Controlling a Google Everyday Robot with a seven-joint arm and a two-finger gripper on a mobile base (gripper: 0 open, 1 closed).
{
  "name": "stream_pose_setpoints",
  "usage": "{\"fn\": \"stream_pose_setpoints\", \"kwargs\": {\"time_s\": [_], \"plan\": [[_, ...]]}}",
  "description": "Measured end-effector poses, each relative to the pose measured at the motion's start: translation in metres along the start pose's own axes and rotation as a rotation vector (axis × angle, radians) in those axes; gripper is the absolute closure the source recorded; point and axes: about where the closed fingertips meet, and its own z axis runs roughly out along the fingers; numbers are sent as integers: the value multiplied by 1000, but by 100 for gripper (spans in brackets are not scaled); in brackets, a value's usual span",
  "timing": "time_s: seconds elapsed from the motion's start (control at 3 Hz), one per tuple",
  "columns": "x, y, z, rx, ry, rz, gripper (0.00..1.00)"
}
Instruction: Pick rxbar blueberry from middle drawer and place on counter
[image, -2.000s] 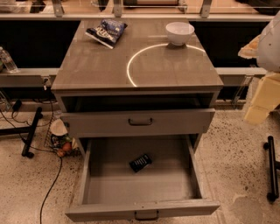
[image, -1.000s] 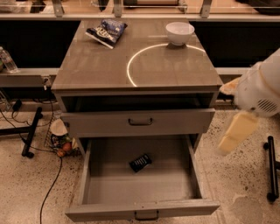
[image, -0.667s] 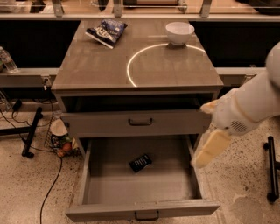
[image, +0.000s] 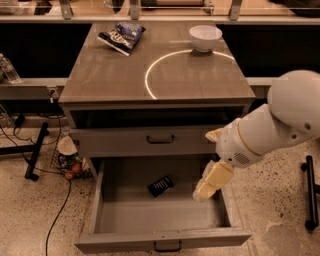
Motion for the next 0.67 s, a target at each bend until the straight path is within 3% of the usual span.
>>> {"fn": "stream_pose_setpoints", "kwargs": {"time_s": [0.33, 0.67], "plan": [[10, 4, 39, -21, -47, 90, 0], [38, -1, 119, -30, -93, 228, 0]]}}
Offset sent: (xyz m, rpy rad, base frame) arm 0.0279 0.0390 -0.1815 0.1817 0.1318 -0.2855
